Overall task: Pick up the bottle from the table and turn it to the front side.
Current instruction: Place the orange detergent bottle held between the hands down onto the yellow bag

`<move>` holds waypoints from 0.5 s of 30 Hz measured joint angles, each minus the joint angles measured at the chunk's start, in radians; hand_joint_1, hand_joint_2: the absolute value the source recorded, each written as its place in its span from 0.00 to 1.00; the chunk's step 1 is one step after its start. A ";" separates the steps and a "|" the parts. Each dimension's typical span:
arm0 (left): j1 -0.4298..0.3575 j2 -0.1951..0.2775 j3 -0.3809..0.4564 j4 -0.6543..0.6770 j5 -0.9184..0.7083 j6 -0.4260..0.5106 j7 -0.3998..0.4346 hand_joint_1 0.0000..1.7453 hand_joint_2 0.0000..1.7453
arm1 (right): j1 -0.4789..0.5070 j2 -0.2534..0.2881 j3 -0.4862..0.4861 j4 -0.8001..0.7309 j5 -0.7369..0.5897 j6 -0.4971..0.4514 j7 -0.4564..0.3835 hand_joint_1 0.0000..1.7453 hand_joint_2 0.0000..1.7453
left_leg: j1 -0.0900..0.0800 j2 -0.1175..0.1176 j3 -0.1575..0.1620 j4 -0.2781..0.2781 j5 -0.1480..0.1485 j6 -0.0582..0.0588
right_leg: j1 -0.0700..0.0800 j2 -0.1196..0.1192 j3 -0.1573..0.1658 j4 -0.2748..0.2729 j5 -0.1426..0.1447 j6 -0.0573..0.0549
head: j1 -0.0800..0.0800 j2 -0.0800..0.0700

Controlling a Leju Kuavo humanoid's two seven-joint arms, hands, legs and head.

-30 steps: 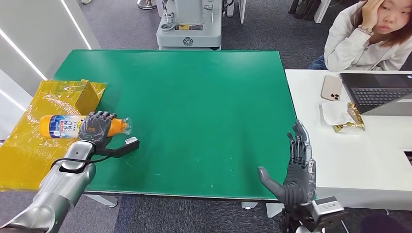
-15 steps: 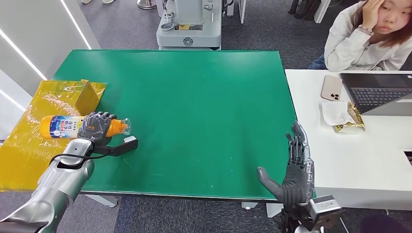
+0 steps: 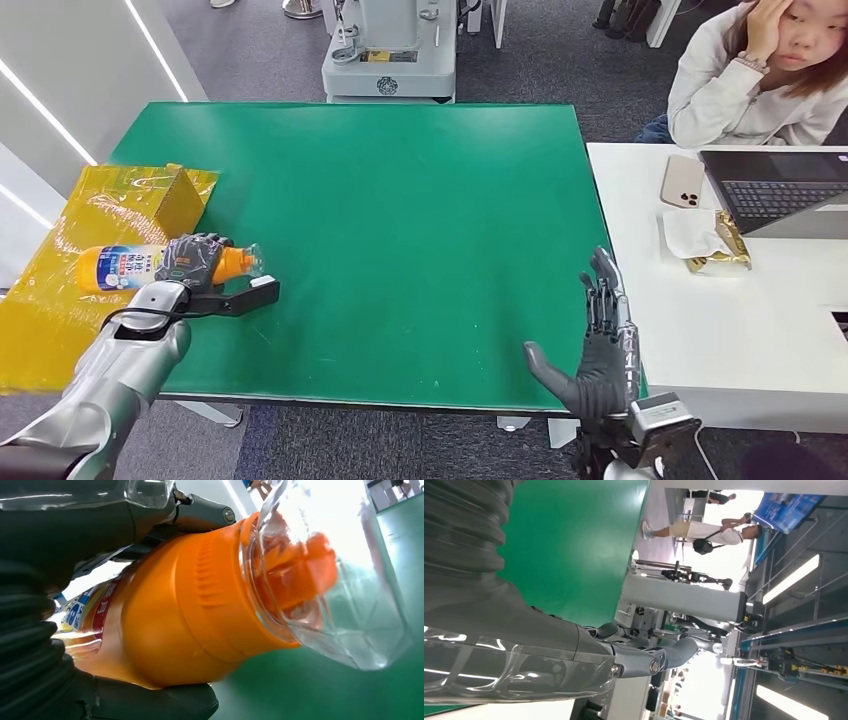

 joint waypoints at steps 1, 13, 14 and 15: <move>0.000 0.001 0.002 0.001 0.003 -0.005 -0.001 1.00 1.00 | 0.000 0.000 0.000 0.003 0.000 0.003 0.001 0.00 1.00 | 0.000 0.000 0.000 0.000 0.000 0.000 | 0.000 0.000 0.000 0.000 0.000 0.000 | 0.000 0.000; 0.000 0.019 0.043 0.023 0.041 -0.074 -0.027 1.00 1.00 | 0.022 0.000 -0.004 0.009 0.018 0.023 0.002 0.00 1.00 | 0.000 0.000 0.000 0.000 0.000 0.000 | 0.000 0.000 0.000 0.000 0.000 0.000 | 0.000 0.000; 0.000 0.020 0.046 0.025 0.042 -0.075 -0.027 0.92 1.00 | 0.022 0.000 -0.004 0.009 0.020 0.024 0.003 0.00 1.00 | 0.000 0.000 0.000 0.000 0.000 0.000 | 0.000 0.000 0.000 0.000 0.000 0.000 | 0.000 0.000; 0.000 0.020 0.048 0.026 0.043 -0.076 -0.028 0.67 1.00 | 0.022 0.000 -0.004 0.009 0.021 0.025 0.003 0.00 1.00 | 0.000 0.000 0.000 0.000 0.000 0.000 | 0.000 0.000 0.000 0.000 0.000 0.000 | 0.000 0.000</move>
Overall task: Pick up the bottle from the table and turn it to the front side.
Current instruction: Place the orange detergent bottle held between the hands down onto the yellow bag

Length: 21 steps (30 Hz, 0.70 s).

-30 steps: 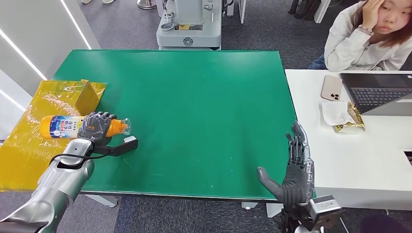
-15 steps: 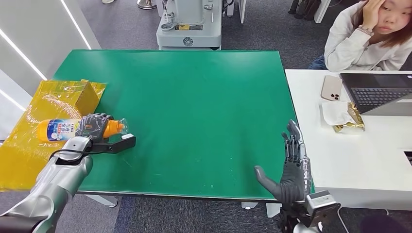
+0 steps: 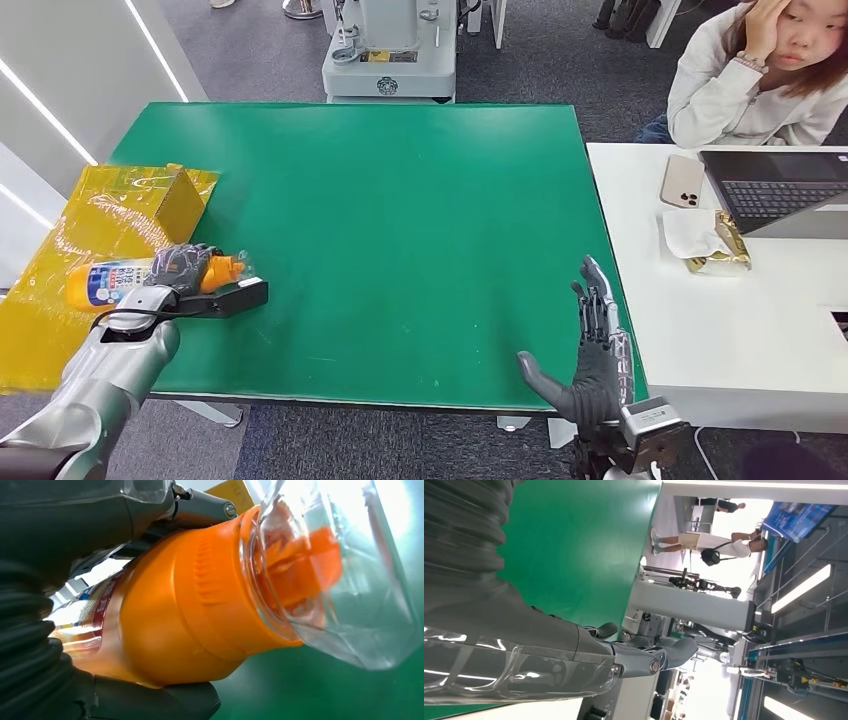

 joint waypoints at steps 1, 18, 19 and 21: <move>0.000 0.000 0.002 0.001 0.001 -0.001 -0.001 0.42 1.00 | 0.000 0.000 0.000 0.000 0.001 0.000 0.000 0.00 1.00 | 0.000 0.000 0.000 0.000 0.000 0.000 | 0.000 0.000 0.000 0.000 0.000 0.000 | 0.000 0.000; 0.015 -0.017 0.020 0.008 0.012 0.080 -0.061 0.00 1.00 | 0.005 0.000 0.000 0.006 0.019 -0.003 0.012 0.00 1.00 | 0.000 0.000 0.000 0.000 0.000 0.000 | 0.000 0.000 0.000 0.000 0.000 0.000 | 0.000 0.000; 0.017 -0.020 0.020 0.008 0.012 0.085 -0.064 0.00 1.00 | 0.005 0.000 0.000 0.006 0.019 -0.004 0.012 0.00 1.00 | 0.000 0.000 0.000 0.000 0.000 0.000 | 0.000 0.000 0.000 0.000 0.000 0.000 | 0.000 0.000; 0.022 -0.025 0.021 0.008 0.012 0.095 -0.067 0.00 1.00 | 0.005 0.000 0.000 0.007 0.019 -0.005 0.013 0.00 1.00 | 0.000 0.000 0.000 0.000 0.000 0.000 | 0.000 0.000 0.000 0.000 0.000 0.000 | 0.000 0.000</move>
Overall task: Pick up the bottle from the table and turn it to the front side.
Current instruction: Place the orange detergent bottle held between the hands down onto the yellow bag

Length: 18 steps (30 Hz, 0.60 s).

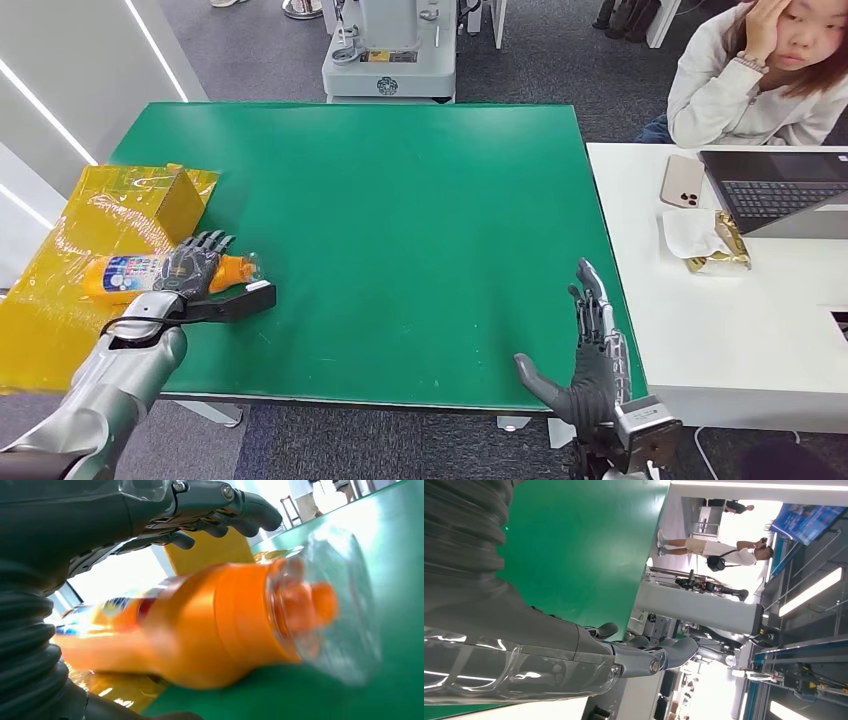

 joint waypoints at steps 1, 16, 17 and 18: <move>0.002 -0.003 0.000 0.000 0.000 0.004 0.000 0.00 1.00 | 0.000 0.000 0.000 0.000 0.000 0.000 0.000 0.00 1.00 | 0.000 0.000 0.000 0.000 0.000 0.000 | 0.000 0.000 0.000 0.000 0.000 0.000 | 0.000 0.000; 0.008 -0.058 0.002 0.000 -0.019 0.030 0.008 0.00 1.00 | 0.002 0.002 -0.002 0.000 0.016 0.005 0.018 0.00 1.00 | 0.000 0.000 0.000 0.000 0.000 0.000 | 0.000 0.000 0.000 0.000 0.000 0.000 | 0.000 0.000; 0.008 -0.060 0.002 0.000 -0.020 0.031 0.009 0.00 1.00 | 0.002 0.002 -0.002 0.000 0.016 0.005 0.018 0.00 1.00 | 0.000 0.000 0.001 0.000 0.000 0.000 | 0.000 0.000 0.000 0.000 0.000 0.000 | 0.000 0.000; 0.008 -0.062 0.002 0.000 -0.020 0.032 0.011 0.00 1.00 | 0.003 0.002 -0.002 0.000 0.016 0.005 0.019 0.00 1.00 | 0.000 0.000 0.001 0.000 0.000 0.000 | 0.000 0.000 0.000 0.000 0.000 0.000 | 0.000 0.000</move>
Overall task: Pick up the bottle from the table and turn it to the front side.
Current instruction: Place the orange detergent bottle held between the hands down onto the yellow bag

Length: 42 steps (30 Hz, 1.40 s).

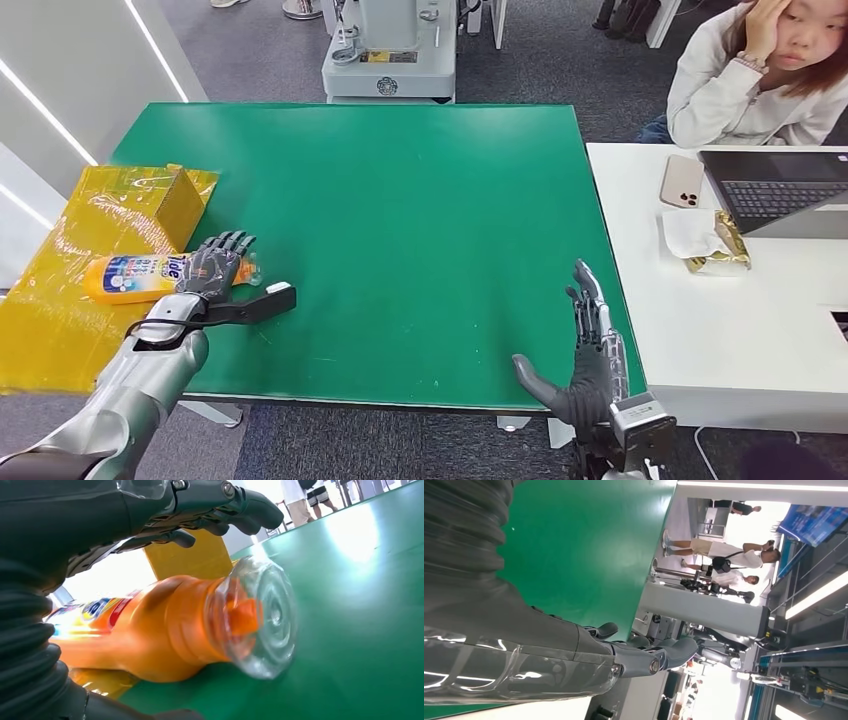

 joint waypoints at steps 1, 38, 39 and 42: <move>0.000 -0.002 0.000 0.000 -0.001 0.003 0.000 0.00 1.00 | 0.000 0.000 0.000 0.000 0.000 0.000 0.000 0.00 1.00 | 0.000 0.000 0.000 0.000 0.000 0.000 | 0.000 0.000 0.000 0.000 0.000 0.000 | 0.000 0.000; 0.278 -0.274 -0.009 -0.720 1.110 -0.378 -0.320 0.00 1.00 | 0.032 0.064 -0.063 -0.008 0.014 0.018 0.019 0.00 1.00 | 0.000 0.000 0.000 0.000 -0.002 0.000 | 0.000 0.000 0.000 -0.001 0.000 0.001 | 0.000 0.000; 0.292 -0.281 -0.026 -0.747 1.139 -0.405 -0.319 0.00 1.00 | 0.034 0.064 -0.060 -0.010 0.015 0.016 0.020 0.00 1.00 | 0.000 0.000 0.000 0.000 -0.002 0.000 | 0.000 -0.001 0.000 -0.001 0.000 0.001 | 0.000 0.000; 0.335 -0.304 -0.088 -0.804 1.205 -0.458 -0.316 0.00 1.00 | 0.043 0.064 -0.042 -0.015 0.018 0.004 0.021 0.00 1.00 | 0.000 0.000 -0.001 0.000 -0.002 0.001 | 0.000 -0.001 0.000 -0.001 0.000 0.001 | 0.000 0.000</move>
